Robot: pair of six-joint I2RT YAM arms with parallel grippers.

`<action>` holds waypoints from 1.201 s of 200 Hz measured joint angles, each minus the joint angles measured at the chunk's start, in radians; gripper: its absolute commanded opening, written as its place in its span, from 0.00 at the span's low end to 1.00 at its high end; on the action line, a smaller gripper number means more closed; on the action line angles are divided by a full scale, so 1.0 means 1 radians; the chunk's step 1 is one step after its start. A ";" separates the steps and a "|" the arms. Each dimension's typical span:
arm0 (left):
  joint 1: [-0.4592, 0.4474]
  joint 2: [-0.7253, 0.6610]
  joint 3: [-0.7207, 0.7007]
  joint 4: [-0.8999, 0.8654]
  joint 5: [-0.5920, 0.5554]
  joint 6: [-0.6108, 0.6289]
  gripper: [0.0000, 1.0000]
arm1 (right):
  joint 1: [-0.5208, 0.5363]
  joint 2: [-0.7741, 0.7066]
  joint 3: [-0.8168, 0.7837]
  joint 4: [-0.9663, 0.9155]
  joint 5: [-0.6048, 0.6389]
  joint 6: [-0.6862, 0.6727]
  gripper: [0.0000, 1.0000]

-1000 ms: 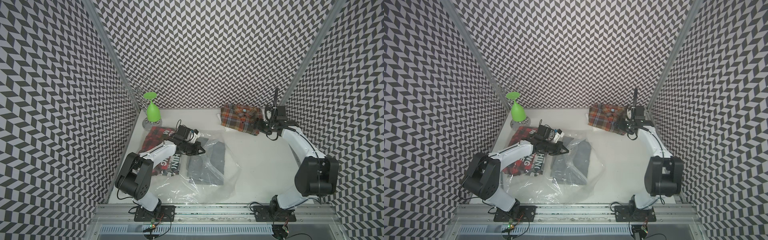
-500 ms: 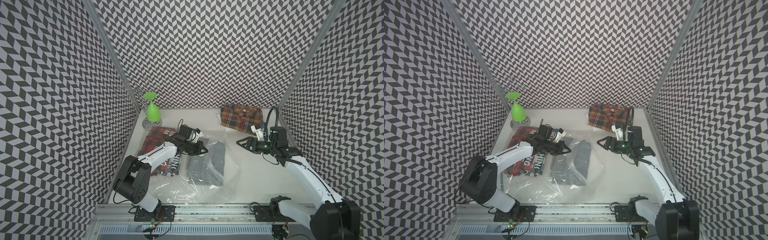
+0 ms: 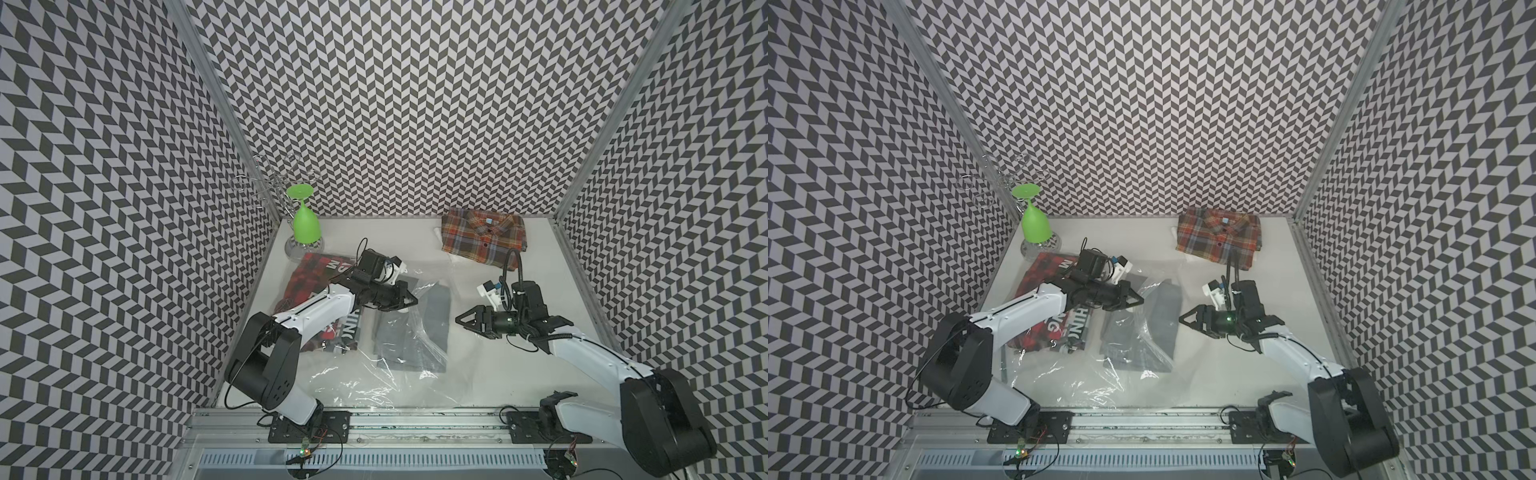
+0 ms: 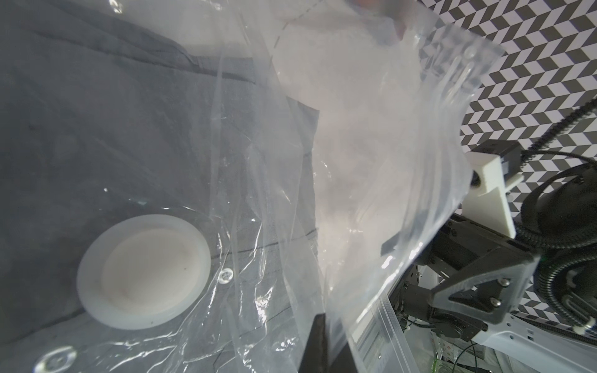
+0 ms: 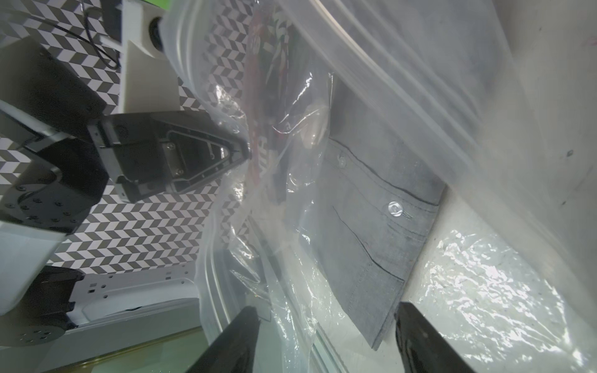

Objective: Take the shirt out of the vacuum bag
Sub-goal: Take out the shirt from the vacuum bag.

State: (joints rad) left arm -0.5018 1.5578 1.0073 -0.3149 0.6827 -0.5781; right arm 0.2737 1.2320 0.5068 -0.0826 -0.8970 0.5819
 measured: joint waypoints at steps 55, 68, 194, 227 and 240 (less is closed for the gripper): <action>-0.009 0.000 0.057 0.000 0.015 -0.023 0.00 | 0.031 0.154 -0.018 0.163 0.039 0.014 0.68; -0.010 0.000 0.069 -0.001 0.019 -0.027 0.00 | 0.033 0.191 -0.017 0.195 0.053 0.015 0.68; -0.022 0.034 0.079 0.006 0.019 -0.035 0.00 | 0.063 0.401 0.066 0.350 0.198 0.037 0.72; -0.022 0.052 0.032 0.024 0.017 -0.010 0.00 | 0.073 0.444 0.092 0.404 0.213 0.049 0.72; -0.021 0.061 0.009 0.031 0.013 -0.002 0.00 | 0.080 0.462 0.103 0.423 0.216 0.051 0.72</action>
State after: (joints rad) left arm -0.5232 1.6184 1.0164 -0.2836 0.6960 -0.5800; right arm 0.3542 1.6936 0.6098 0.3408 -0.6811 0.6334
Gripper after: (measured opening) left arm 0.053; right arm 0.720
